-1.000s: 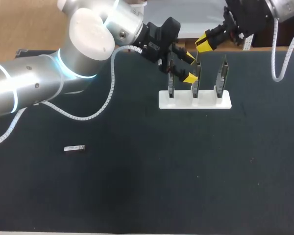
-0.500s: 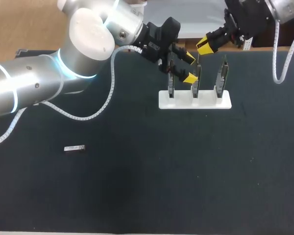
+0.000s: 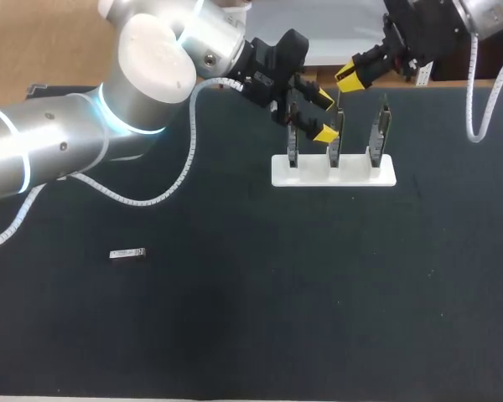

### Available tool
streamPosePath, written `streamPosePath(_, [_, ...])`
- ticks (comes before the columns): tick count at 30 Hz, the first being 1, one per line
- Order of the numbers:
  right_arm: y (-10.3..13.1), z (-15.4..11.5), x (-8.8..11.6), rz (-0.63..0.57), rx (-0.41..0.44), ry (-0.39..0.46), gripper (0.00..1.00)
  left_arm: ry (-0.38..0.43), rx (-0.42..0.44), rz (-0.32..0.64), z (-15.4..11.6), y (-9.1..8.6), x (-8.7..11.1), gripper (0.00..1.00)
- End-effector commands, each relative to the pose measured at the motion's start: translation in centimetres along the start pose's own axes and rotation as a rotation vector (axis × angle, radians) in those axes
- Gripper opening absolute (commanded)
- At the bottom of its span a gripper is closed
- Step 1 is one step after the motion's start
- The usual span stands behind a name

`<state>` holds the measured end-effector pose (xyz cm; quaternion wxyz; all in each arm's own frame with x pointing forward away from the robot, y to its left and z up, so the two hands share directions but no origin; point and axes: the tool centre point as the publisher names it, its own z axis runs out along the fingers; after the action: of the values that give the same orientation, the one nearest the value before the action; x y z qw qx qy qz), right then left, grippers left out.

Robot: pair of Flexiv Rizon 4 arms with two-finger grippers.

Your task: Pick up the optical module with the left hand, and insert it into the network port with the right hand.

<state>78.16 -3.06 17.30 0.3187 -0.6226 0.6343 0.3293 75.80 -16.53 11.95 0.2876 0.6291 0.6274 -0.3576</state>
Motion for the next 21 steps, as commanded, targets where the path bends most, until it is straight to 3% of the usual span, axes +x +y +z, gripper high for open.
streamPosePath(1, [0.12, -0.02, -0.01, -0.003, 0.003, 0.001, 0.0, 0.005, 0.005, -0.001, 0.01, 0.22, -0.09, 1.0])
streamPosePath(21, [0.19, 0.46, 0.34, 0.004, -0.002, 0.016, 0.0, 0.005, 0.005, -0.001, 0.01, 0.22, -0.09, 1.0])
